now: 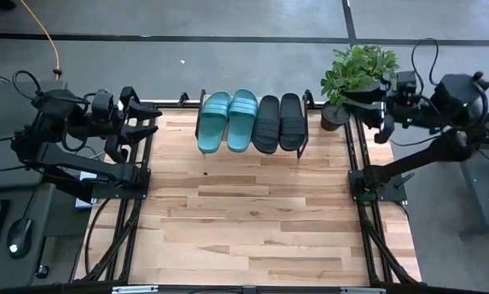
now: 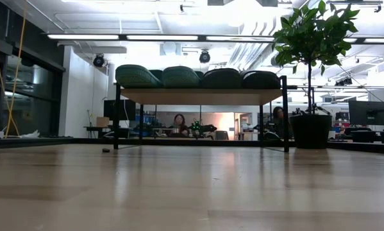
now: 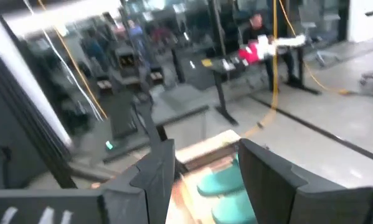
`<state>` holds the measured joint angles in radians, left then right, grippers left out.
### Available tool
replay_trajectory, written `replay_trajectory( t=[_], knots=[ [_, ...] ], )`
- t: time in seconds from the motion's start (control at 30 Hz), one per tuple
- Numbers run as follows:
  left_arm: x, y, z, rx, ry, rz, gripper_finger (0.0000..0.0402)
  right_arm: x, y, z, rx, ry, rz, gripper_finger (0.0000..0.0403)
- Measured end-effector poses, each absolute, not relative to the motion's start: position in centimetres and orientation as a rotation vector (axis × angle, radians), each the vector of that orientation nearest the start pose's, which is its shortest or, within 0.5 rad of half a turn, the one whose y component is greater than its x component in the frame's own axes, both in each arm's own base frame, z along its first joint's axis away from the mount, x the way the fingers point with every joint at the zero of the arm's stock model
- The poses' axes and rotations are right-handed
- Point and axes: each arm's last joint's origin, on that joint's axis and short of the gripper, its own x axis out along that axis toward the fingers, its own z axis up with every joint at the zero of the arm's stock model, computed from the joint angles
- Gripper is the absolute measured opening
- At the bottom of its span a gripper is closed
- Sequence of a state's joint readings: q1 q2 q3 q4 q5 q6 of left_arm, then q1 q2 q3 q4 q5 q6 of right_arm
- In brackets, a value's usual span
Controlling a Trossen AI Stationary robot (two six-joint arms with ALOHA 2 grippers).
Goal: Pick and place slides into the shelf
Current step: Return to Home Position
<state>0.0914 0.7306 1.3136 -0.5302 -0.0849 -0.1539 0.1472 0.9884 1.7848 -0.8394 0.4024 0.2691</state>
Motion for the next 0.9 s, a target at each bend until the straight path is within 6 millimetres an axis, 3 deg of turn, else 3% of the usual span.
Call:
replay_trajectory(
  t=[0.27,0.5,0.9],
  knots=[
    [9.5,1.1,46.3,-0.154,-0.059,0.174,0.0188,9.4,0.4,47.3,0.309,-0.227,-0.167,0.0170],
    [11.0,1.3,42.4,-0.234,-0.077,0.172,0.0188,8.8,0.4,41.8,0.362,-0.386,-0.110,0.0170],
    [10.9,1.4,36.1,-0.313,-0.212,0.193,0.0188,7.4,0.3,35.4,0.359,-0.652,-0.034,0.0170]
  ],
)
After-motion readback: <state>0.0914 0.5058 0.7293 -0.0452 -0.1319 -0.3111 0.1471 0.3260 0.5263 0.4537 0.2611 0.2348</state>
